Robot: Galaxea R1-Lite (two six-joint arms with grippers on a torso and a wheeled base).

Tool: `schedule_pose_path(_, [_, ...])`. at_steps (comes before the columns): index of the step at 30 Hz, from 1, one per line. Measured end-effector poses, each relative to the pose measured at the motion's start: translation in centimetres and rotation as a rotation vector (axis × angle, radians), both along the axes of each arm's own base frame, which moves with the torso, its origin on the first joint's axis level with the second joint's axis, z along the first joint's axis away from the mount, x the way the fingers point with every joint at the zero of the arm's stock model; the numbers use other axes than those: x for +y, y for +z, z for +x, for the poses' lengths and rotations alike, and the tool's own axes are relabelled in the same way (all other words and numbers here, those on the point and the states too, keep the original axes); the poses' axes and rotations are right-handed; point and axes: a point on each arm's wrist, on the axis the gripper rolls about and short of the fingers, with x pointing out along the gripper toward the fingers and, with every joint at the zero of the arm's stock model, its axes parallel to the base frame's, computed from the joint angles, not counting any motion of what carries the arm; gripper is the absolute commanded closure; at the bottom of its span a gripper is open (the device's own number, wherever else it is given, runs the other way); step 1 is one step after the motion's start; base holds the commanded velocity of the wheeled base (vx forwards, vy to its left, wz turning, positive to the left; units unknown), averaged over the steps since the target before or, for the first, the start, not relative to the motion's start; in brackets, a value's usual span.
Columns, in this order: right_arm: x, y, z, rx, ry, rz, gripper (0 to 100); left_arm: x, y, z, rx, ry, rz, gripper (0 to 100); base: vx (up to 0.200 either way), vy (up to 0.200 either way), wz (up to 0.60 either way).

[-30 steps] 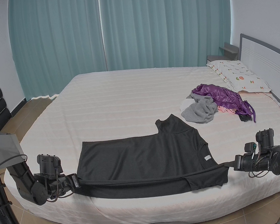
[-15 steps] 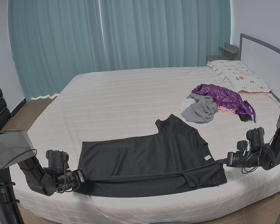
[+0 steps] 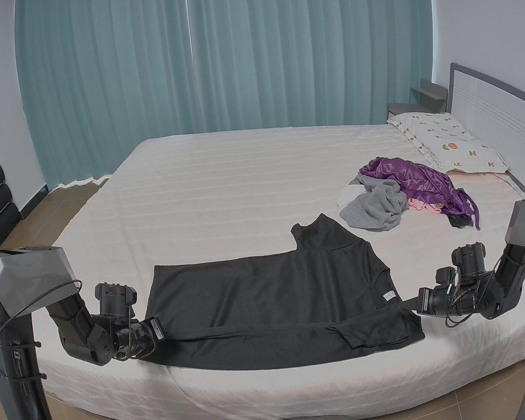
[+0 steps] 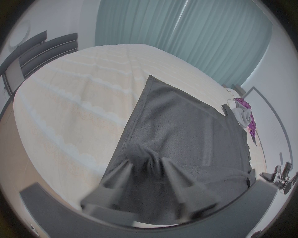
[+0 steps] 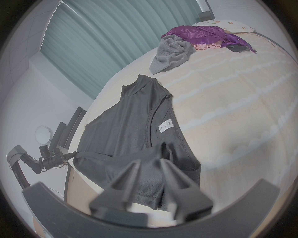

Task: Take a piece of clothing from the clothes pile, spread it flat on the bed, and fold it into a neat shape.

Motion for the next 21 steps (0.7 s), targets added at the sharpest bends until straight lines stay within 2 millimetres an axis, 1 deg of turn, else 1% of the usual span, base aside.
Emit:
schedule_pose_path(5, [0.1,0.0,0.1,0.022,-0.039,0.049,0,0.0,0.0,0.2,-0.006,0.027,-0.028,0,0.0,0.0,0.0])
schedule_pose_path(8, [0.1,0.1,-0.2,0.039,-0.06,0.074,0,0.1,0.3,0.1,-0.014,0.053,-0.054,0,0.0,0.0,0.0])
schedule_pose_path(14, [0.3,0.5,-1.5,0.081,-0.133,0.16,0,0.9,2.3,-0.3,-0.056,0.128,-0.128,0,0.0,0.0,0.0])
schedule_pose_path(20, [0.4,1.1,-2.4,0.011,-0.183,0.25,0,1.1,4.0,-1.4,-0.076,0.225,-0.233,0,0.0,0.0,0.0])
schedule_pose_path(21, [0.4,1.1,-2.6,0.007,-0.188,0.265,0,1.1,4.2,-1.6,-0.076,0.234,-0.248,0,0.2,0.0,0.0])
